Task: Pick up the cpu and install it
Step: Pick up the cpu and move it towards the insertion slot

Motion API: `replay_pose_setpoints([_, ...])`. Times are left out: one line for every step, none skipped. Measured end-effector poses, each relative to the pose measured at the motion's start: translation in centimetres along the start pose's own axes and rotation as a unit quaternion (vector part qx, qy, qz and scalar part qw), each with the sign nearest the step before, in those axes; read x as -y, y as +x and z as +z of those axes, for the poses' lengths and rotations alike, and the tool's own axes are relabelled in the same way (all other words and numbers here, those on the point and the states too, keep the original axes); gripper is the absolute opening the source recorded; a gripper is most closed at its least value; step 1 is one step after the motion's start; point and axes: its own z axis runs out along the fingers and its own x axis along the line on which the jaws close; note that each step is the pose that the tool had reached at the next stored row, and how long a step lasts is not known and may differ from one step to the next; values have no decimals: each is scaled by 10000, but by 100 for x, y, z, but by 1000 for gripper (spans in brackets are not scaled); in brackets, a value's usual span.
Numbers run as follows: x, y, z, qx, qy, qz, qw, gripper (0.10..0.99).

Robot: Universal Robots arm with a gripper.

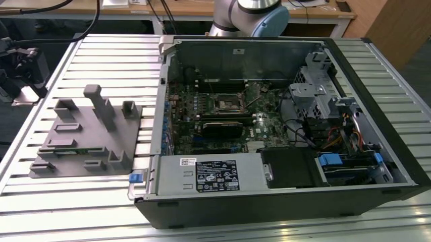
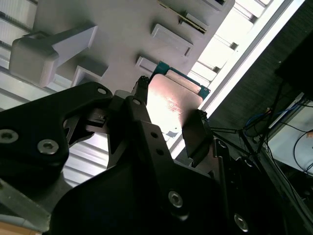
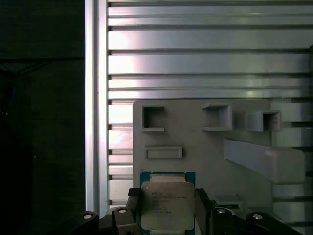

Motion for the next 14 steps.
replay_pose_setpoints([0,0,-2,0,0,0,10000,533])
replay_pose_setpoints([0,0,-4,0,0,0,10000,533])
replay_pose_setpoints([0,0,-6,0,0,0,10000,533])
replay_pose_setpoints([-1,0,-8,0,0,0,10000,533])
replay_pose_setpoints([0,0,-10,0,0,0,10000,533])
replay_pose_setpoints([-1,0,-12,0,0,0,10000,533])
replay_pose_setpoints([-1,0,-14,0,0,0,10000,533])
replay_pose_setpoints([-1,0,-15,0,0,0,10000,533])
replay_pose_setpoints([-1,0,-17,0,0,0,10000,533])
replay_pose_setpoints([-1,0,-19,0,0,0,10000,533])
replay_pose_setpoints([-1,0,-21,0,0,0,10000,533])
replay_pose_setpoints([-1,0,-24,0,0,0,10000,533])
replay_pose_setpoints([-1,0,-26,0,0,0,10000,533])
replay_pose_setpoints([-1,0,-28,0,0,0,10000,533])
